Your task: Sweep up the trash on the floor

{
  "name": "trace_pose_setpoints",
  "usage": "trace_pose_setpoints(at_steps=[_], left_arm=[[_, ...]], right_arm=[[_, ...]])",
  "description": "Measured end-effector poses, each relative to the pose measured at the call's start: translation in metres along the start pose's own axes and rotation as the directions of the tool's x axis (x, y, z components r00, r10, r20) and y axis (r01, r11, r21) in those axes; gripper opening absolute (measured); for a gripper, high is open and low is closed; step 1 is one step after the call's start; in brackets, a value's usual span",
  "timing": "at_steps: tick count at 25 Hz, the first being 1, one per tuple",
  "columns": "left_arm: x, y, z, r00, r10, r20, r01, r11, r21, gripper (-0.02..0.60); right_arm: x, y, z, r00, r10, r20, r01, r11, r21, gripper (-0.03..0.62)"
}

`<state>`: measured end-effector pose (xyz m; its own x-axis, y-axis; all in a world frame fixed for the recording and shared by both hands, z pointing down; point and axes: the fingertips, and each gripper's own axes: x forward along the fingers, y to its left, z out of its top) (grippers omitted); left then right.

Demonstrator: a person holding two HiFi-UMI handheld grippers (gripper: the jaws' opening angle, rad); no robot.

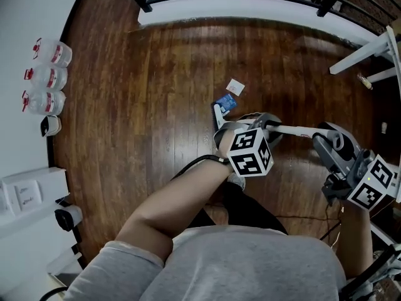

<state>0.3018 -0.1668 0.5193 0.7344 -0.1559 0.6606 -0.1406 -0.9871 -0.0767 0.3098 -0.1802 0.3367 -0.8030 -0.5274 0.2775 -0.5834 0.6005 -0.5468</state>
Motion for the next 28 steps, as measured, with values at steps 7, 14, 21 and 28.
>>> trace_pose_setpoints(at_steps=[7,14,21,28], left_arm=[[0.007,-0.006,0.010,0.998,0.008,-0.062,-0.008,1.000,0.009,0.081],[-0.032,-0.021,0.001,0.992,0.050,-0.117,-0.055,0.998,-0.038,0.081],[-0.087,-0.066,-0.028,0.984,0.120,-0.134,-0.135,0.984,-0.114,0.081],[-0.160,-0.147,-0.085,0.964,0.196,-0.179,-0.232,0.951,-0.206,0.081]], right_arm=[[-0.017,-0.007,-0.001,0.999,0.042,-0.009,-0.042,0.999,0.021,0.138],[-0.003,0.038,0.000,0.983,0.167,-0.075,-0.169,0.986,-0.013,0.144],[0.010,0.099,-0.026,0.953,0.279,-0.119,-0.277,0.960,0.034,0.144],[0.029,0.200,-0.092,0.890,0.397,-0.222,-0.401,0.916,0.029,0.144]])
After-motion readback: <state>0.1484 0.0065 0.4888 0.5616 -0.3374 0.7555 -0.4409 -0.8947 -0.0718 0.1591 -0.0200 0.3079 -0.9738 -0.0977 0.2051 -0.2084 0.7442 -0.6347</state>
